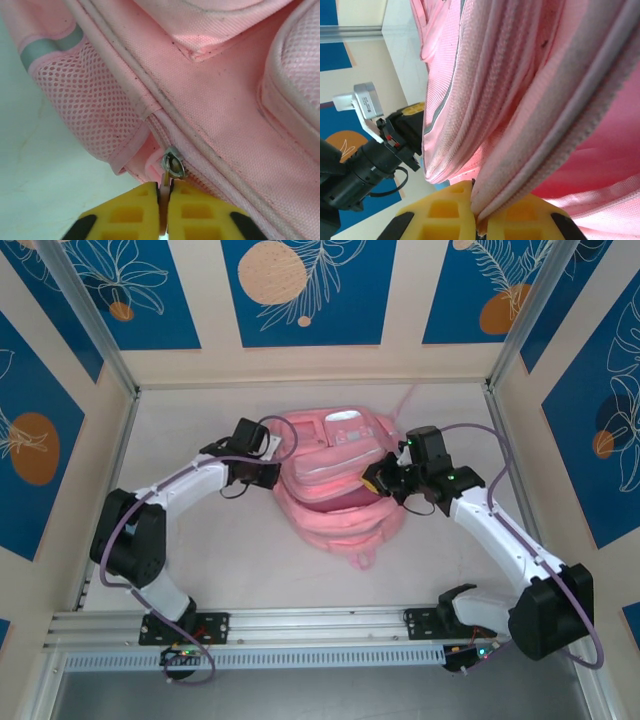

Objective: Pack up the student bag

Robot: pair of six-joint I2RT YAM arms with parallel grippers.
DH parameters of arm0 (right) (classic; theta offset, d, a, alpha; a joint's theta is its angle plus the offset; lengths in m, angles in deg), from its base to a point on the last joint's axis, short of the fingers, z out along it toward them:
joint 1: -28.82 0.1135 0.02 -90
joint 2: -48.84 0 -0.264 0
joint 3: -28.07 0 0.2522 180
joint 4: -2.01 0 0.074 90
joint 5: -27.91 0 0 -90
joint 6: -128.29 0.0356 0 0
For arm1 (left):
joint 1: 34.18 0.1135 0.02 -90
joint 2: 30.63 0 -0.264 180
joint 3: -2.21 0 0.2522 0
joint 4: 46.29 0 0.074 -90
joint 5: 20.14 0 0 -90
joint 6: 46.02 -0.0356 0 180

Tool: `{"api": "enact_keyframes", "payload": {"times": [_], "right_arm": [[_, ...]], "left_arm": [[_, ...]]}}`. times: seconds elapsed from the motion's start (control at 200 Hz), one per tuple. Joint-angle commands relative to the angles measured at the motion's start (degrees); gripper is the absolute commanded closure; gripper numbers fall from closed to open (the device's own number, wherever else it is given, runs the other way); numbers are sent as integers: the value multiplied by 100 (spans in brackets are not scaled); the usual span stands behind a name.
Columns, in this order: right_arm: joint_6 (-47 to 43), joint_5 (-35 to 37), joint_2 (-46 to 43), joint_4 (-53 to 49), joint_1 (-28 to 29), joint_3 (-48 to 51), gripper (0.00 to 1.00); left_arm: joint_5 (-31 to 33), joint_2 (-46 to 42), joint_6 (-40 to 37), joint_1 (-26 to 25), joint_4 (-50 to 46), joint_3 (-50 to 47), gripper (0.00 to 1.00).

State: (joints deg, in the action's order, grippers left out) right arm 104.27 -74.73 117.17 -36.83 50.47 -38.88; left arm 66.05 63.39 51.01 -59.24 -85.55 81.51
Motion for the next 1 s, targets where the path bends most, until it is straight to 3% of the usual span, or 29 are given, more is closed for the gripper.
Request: {"api": "enact_keyframes", "payload": {"times": [0.0,0.125,0.325,0.435,0.56,0.995], "right_arm": [[86,-129,159,482,167,54,100],[125,-89,461,642,317,-53,100],[73,-124,778,699,395,-239,100],[43,-157,869,702,401,-302,100],[21,-194,926,689,402,-341,100],[-40,-131,936,457,445,-515,100]], "left_arm": [[624,-83,462,358,-302,147,69],[1122,-587,1017,498,-578,-163,41],[2180,-1658,2010,974,-1334,-912,13],[2470,-2147,2572,1549,-1711,-1330,7],[2096,-2622,2854,2442,-1715,-1846,5],[1634,-3193,3009,4718,-1620,-2470,1]]}}
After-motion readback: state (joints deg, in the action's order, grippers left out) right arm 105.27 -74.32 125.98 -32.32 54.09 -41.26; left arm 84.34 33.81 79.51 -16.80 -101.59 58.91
